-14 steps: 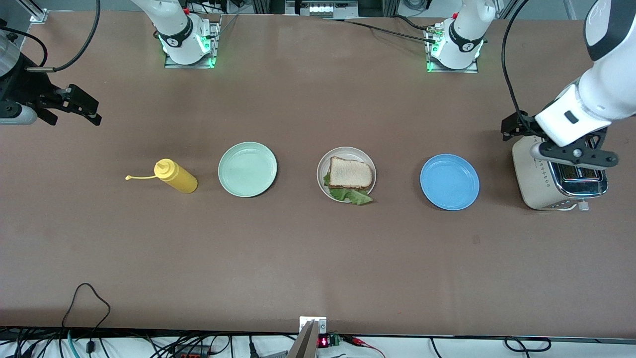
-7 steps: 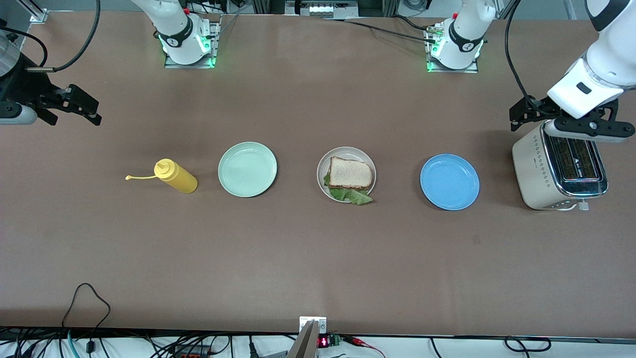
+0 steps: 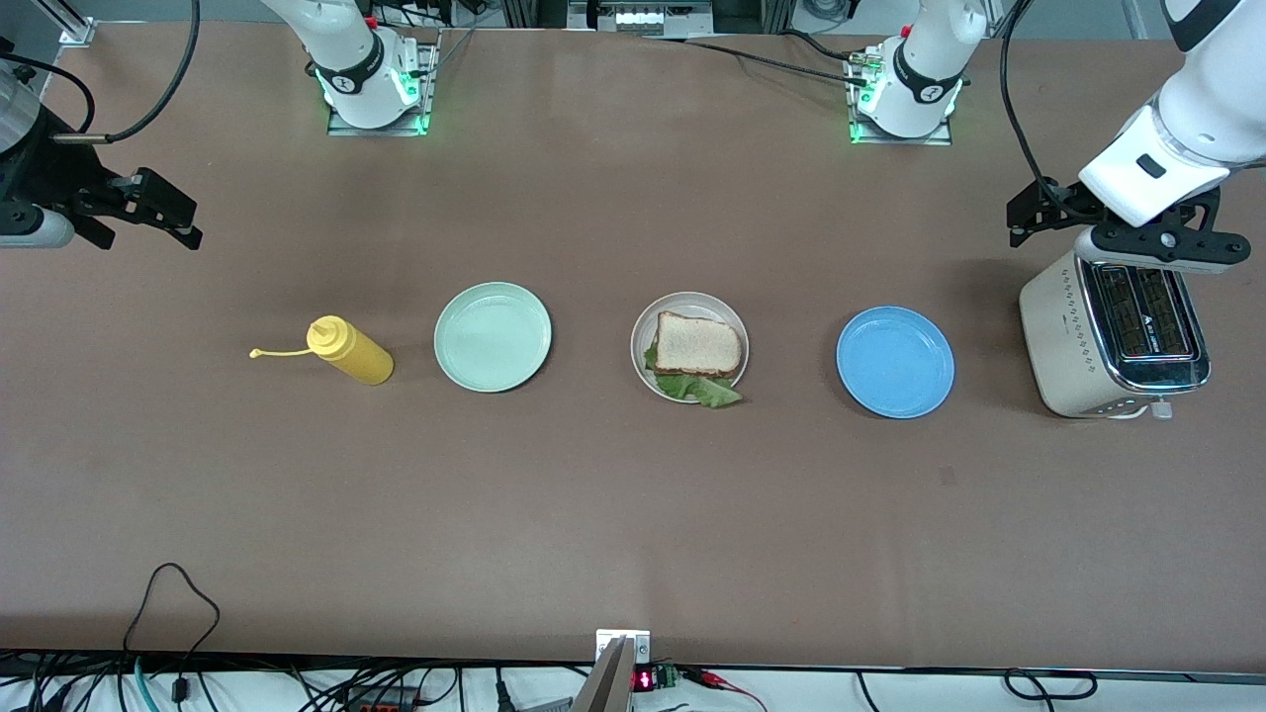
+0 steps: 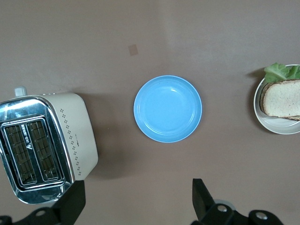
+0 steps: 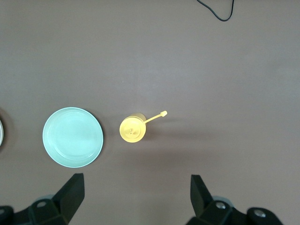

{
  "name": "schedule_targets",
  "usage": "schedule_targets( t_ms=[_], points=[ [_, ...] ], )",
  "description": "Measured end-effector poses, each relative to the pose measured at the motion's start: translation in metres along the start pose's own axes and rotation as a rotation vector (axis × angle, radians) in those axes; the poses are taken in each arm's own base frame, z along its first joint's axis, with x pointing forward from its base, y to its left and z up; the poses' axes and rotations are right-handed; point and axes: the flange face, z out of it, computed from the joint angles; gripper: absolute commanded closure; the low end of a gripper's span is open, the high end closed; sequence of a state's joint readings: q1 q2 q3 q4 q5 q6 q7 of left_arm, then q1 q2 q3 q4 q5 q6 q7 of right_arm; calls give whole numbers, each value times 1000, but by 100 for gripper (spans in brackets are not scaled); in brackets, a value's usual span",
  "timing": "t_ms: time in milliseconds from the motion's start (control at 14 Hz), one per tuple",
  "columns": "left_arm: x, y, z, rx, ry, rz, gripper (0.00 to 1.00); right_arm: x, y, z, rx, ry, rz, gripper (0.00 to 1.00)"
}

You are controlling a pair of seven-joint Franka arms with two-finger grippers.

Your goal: Make sandwich in beige plate with both arms

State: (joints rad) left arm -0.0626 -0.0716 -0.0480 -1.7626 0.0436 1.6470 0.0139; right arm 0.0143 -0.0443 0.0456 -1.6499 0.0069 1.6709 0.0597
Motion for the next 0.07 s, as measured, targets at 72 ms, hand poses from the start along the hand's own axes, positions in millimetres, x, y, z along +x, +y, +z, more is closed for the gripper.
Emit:
schedule_targets(
  t_ms=[72],
  points=[
    [0,0,-1,0,2,-1,0,0,0,0,0,0,0,0]
  ],
)
